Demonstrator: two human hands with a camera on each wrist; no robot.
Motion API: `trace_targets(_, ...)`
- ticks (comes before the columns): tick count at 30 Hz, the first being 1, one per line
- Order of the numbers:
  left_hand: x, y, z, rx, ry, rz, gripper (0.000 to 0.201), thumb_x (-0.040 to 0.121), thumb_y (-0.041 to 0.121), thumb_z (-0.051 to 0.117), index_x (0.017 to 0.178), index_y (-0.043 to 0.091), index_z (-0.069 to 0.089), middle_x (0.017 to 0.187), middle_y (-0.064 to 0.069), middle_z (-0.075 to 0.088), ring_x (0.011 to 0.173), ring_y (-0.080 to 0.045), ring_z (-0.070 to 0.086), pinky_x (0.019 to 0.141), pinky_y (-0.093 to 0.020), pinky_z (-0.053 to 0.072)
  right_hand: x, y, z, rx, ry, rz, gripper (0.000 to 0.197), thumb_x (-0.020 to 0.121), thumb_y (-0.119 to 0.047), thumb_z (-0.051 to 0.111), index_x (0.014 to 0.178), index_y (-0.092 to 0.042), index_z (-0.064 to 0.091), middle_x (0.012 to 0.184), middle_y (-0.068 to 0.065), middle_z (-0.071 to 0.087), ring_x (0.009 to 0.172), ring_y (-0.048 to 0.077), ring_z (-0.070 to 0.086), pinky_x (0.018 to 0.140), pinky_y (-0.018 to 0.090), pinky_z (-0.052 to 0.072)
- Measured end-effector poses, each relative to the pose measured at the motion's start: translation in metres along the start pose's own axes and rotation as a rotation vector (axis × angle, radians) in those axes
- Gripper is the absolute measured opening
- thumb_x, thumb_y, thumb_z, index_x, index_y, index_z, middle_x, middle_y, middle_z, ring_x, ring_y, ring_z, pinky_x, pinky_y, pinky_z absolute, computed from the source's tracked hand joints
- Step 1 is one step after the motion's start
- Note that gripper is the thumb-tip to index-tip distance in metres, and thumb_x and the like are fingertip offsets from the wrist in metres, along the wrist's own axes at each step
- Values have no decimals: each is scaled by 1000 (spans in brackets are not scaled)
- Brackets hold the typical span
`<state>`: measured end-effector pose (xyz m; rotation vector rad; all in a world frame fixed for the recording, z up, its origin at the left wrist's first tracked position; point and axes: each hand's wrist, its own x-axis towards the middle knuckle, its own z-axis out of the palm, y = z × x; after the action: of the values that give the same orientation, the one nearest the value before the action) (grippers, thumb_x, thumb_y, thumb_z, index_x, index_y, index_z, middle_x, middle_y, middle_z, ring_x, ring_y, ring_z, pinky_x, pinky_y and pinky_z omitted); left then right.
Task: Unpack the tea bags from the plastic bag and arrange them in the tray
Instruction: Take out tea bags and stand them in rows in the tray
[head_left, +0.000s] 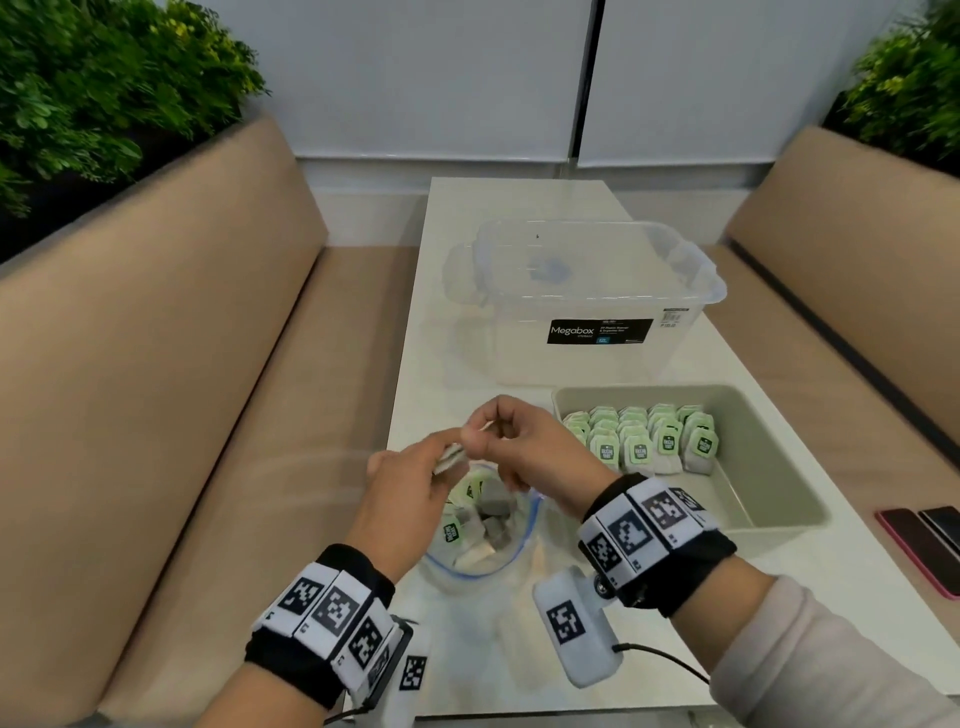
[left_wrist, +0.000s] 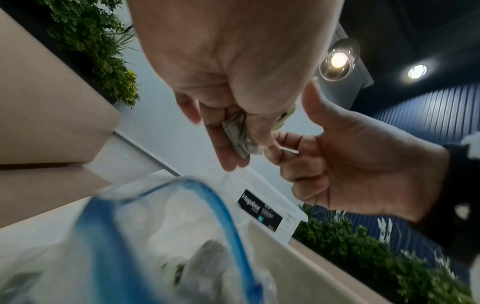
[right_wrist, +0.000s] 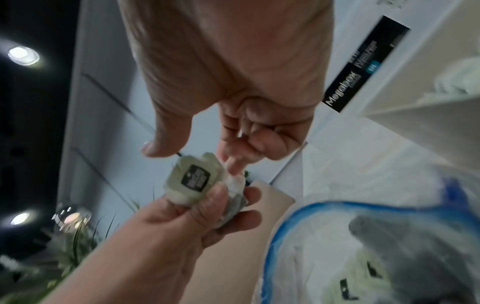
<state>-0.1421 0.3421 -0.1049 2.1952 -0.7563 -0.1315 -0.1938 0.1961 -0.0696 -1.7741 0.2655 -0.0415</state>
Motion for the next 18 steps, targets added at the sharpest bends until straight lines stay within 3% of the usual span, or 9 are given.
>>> trace_targets(2,3,7,-2,-95,-22,-7,27,91,16,54,115,27,57,90,10,65,84,-6,60,70,-9,43,-2,-1,-4,-182,47,-112,27,69,-22,82,86,-21,61,75,-9,55,48,-6,47,51,8,32)
trace_targets(3,5,10,-1,-117,-46,-7,25,89,15,56,111,27,57,86,8,65,81,-5,61,66,-10,44,-2,-2,-7,-252,68,-152,27,67,-20,84,84,-21,63,76,-11,54,51,-8,48,52,8,32)
trace_targets(6,12,21,6,-180,-96,-6,8,86,23,61,92,24,57,78,0,67,75,-15,65,65,-28,52,-2,-6,-23,-329,125,-219,14,73,-15,78,79,-17,66,71,-11,58,54,-9,50,55,9,32)
trace_targets(11,21,47,30,-383,-135,-17,13,85,19,65,94,26,61,81,0,71,66,-6,67,61,-11,48,-4,-7,-64,-385,146,-171,18,74,-15,77,77,-30,67,64,-10,61,48,-2,50,55,15,40)
trace_targets(15,30,61,54,-458,-153,-41,10,94,24,51,92,28,59,85,1,72,64,-9,67,59,-16,49,-6,-6,-102,-383,140,-137,25,80,-11,72,76,-34,62,63,-8,58,37,3,47,45,17,43)
trace_targets(18,35,66,68,-467,-142,-102,15,96,26,46,88,30,59,84,6,72,66,-7,68,59,-16,47,-4,0,-134,-460,159,-100,16,88,-14,63,81,-27,59,63,-8,53,44,10,51,41,15,39)
